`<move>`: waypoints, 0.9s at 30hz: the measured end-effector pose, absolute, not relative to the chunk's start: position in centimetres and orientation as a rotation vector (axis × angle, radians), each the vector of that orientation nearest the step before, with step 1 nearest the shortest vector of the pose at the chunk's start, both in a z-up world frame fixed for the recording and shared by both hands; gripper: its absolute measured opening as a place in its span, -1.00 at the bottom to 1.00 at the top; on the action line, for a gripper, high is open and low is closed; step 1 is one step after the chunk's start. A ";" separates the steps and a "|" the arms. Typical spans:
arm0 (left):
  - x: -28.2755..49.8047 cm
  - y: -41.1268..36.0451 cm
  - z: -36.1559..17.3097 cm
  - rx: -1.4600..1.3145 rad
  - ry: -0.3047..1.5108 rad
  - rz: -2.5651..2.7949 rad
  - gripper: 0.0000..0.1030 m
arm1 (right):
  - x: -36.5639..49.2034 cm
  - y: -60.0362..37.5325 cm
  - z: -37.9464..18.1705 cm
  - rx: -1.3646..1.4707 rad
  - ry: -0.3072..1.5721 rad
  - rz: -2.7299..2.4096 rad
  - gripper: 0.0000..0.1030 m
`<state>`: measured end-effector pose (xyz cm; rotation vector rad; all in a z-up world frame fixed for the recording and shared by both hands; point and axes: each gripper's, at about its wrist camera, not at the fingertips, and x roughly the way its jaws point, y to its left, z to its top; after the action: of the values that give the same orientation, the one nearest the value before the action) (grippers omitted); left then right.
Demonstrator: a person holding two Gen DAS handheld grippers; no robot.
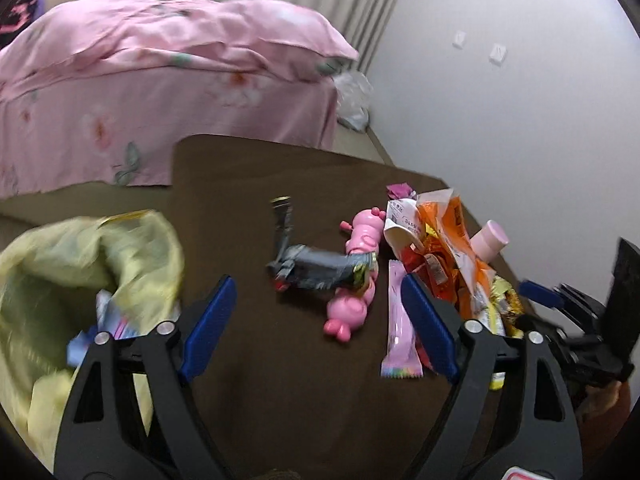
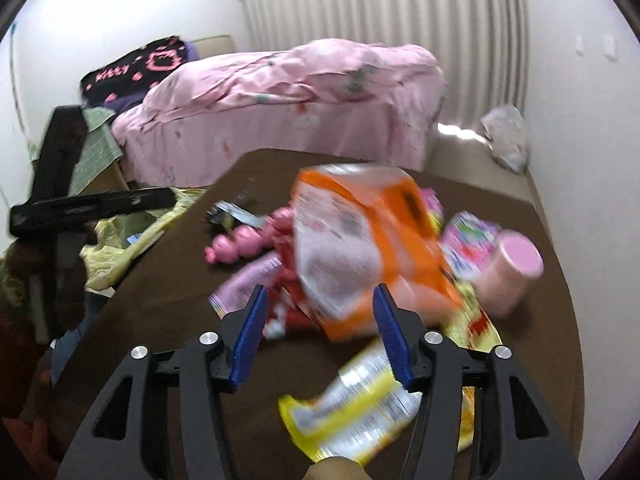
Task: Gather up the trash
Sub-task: 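Return the left gripper to the table and grasp the black-silver wrapper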
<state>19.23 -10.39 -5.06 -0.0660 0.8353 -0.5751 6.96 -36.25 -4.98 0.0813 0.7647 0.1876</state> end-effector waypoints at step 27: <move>12.9 -10.8 -6.6 -0.072 0.936 -0.641 -0.79 | 2.3 -41.2 -8.5 0.141 0.836 -0.003 0.12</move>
<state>12.95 -10.82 -6.59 -0.0725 0.9360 -0.6411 2.26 -41.24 -8.45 0.1405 0.8363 -0.0027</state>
